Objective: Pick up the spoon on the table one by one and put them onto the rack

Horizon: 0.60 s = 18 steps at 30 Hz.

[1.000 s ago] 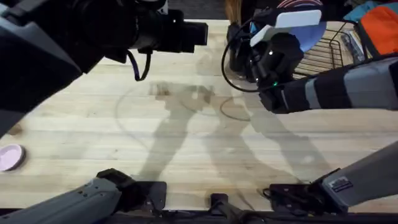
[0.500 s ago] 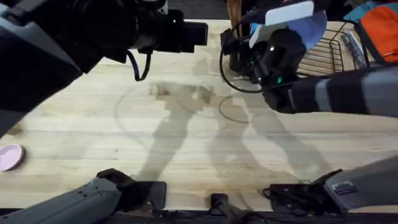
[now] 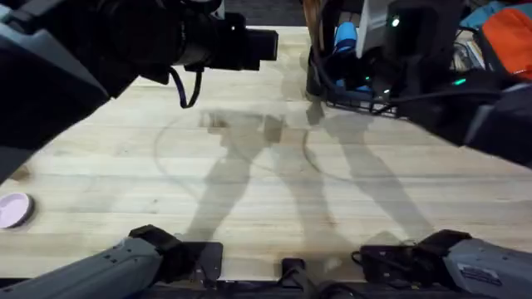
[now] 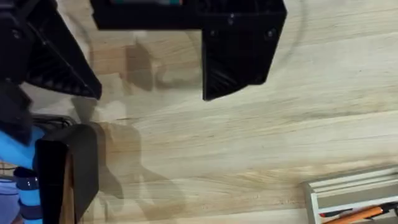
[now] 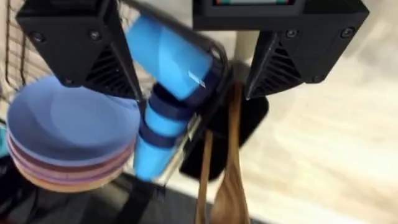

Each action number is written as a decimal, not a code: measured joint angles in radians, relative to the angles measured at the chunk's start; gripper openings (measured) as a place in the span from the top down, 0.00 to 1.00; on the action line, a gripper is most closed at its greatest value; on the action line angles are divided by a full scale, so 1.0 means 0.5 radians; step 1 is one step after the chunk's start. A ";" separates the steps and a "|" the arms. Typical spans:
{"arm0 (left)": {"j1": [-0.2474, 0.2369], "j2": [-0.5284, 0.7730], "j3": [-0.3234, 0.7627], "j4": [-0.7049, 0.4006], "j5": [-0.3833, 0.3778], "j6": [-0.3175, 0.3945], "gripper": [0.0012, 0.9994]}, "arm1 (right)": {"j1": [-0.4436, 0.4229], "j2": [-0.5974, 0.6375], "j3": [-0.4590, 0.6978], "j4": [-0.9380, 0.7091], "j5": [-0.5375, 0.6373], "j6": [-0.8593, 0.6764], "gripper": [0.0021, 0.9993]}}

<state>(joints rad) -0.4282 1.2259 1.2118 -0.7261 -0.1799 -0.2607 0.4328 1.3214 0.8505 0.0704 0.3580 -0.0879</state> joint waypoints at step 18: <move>0.000 0.000 0.000 -0.071 0.000 0.000 0.01 | -0.454 -0.188 0.821 -1.671 -0.346 0.312 0.01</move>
<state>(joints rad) -0.4282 1.2259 1.2118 -0.7615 -0.1799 -0.2607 0.2058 1.2273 1.2611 -0.7650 0.1851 0.0681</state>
